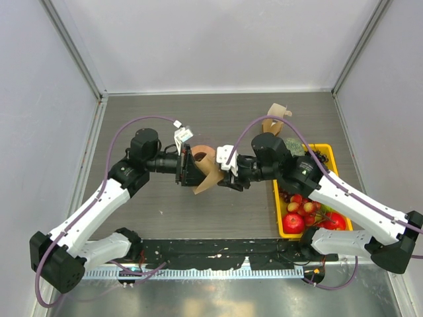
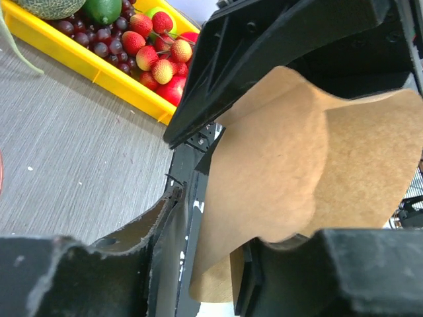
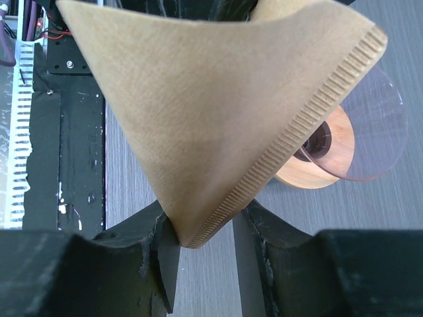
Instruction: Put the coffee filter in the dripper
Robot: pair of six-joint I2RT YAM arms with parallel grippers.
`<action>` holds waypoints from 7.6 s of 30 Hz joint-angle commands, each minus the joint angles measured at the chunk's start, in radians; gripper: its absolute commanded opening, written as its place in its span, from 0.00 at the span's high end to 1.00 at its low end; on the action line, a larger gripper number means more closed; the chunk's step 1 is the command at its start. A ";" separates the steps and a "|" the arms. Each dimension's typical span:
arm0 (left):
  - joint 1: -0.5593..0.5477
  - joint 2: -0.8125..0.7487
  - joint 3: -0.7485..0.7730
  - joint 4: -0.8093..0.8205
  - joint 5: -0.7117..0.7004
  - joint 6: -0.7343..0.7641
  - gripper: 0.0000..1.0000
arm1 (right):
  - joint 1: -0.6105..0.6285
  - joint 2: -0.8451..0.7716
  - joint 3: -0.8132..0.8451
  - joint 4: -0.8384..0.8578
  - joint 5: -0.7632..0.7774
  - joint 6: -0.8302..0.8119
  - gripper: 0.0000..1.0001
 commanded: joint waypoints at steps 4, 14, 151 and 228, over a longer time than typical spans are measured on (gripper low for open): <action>0.023 -0.044 0.033 -0.015 -0.007 -0.001 0.57 | 0.000 -0.051 0.002 0.010 0.001 -0.022 0.61; 0.054 -0.078 -0.015 0.037 0.005 -0.053 0.82 | -0.019 -0.067 -0.010 0.011 -0.016 -0.021 0.66; 0.094 -0.128 0.053 0.095 0.075 -0.040 0.33 | -0.238 -0.035 -0.076 0.191 -0.579 0.344 0.95; 0.061 -0.113 0.001 0.244 0.075 -0.136 1.00 | -0.227 -0.003 -0.089 0.295 -0.563 0.496 0.45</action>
